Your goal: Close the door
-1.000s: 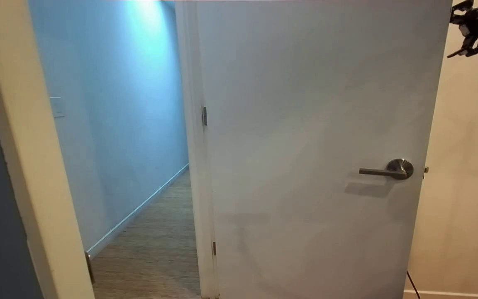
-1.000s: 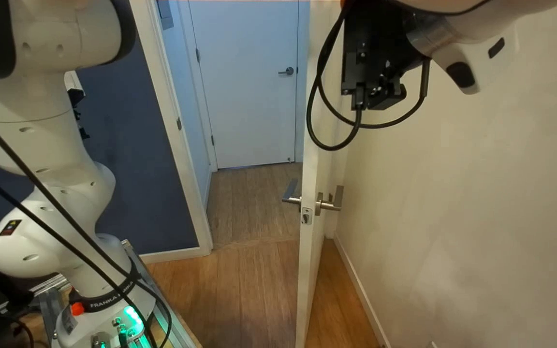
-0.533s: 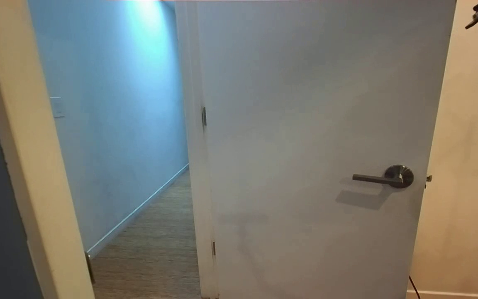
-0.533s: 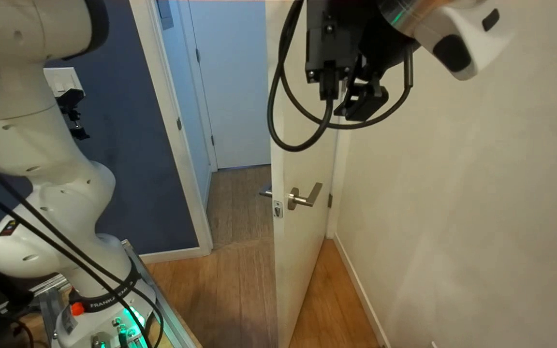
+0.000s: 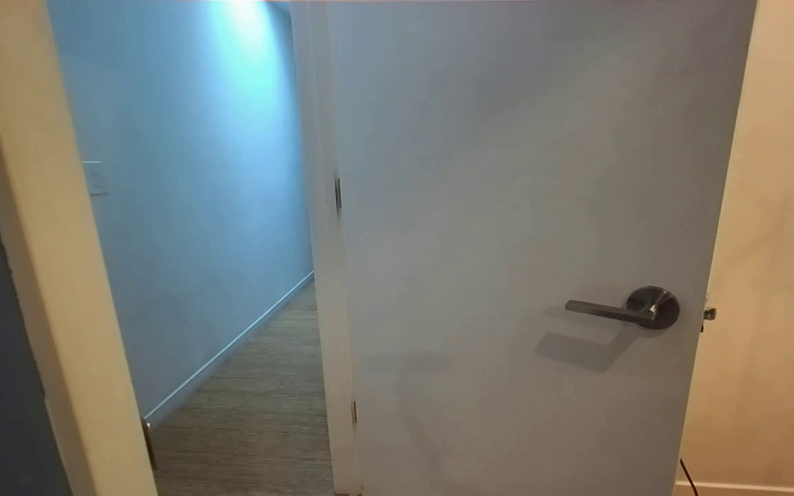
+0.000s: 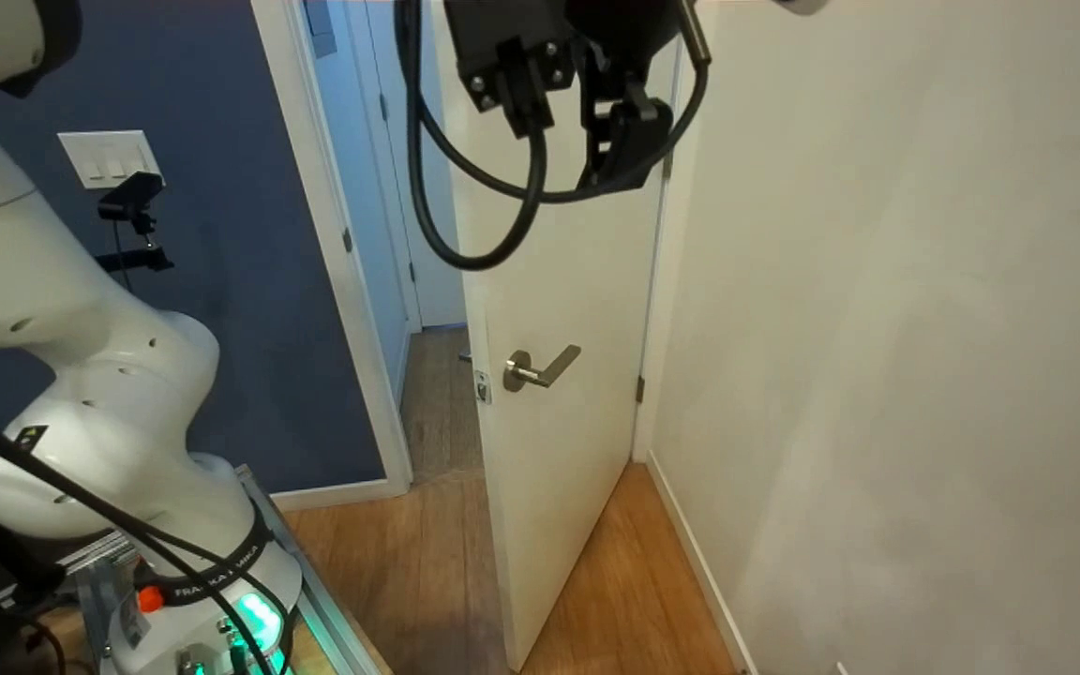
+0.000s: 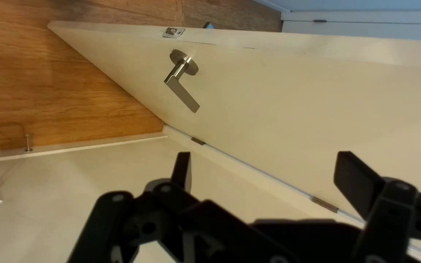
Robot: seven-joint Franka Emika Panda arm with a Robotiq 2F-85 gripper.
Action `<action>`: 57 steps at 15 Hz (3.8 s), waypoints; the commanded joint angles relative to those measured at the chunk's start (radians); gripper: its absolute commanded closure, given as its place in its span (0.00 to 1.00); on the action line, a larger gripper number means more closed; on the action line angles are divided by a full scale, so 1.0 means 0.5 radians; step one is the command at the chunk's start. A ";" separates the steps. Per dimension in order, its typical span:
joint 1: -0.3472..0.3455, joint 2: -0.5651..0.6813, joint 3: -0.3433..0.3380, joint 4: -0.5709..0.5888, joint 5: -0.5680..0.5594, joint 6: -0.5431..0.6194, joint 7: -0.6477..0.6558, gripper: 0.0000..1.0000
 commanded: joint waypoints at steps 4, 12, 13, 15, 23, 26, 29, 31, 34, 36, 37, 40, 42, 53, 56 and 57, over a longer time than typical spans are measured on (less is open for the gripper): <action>0.311 -0.540 0.205 -0.476 -0.348 0.705 0.208 0.00; 0.515 -0.878 0.689 -0.971 -0.873 1.442 0.971 0.00; 0.537 -0.887 0.736 -0.985 -0.940 1.413 1.074 0.00; 0.627 -0.810 0.658 -0.901 -0.922 1.367 1.040 0.00; 0.646 -0.837 0.711 -0.935 -0.986 1.359 1.154 0.00; 0.646 -0.837 0.711 -0.935 -0.986 1.359 1.154 0.00; 0.646 -0.837 0.711 -0.935 -0.986 1.359 1.154 0.00; 0.646 -0.837 0.711 -0.935 -0.986 1.359 1.154 0.00; 0.646 -0.837 0.711 -0.935 -0.986 1.359 1.154 0.00; 0.646 -0.837 0.711 -0.935 -0.986 1.359 1.154 0.00; 0.646 -0.837 0.711 -0.935 -0.986 1.359 1.154 0.00; 0.646 -0.837 0.711 -0.935 -0.986 1.359 1.154 0.00; 0.646 -0.837 0.711 -0.935 -0.986 1.359 1.154 0.00; 0.646 -0.837 0.711 -0.935 -0.986 1.359 1.154 0.00; 0.646 -0.837 0.711 -0.935 -0.986 1.359 1.154 0.00; 0.646 -0.837 0.711 -0.935 -0.986 1.359 1.154 0.00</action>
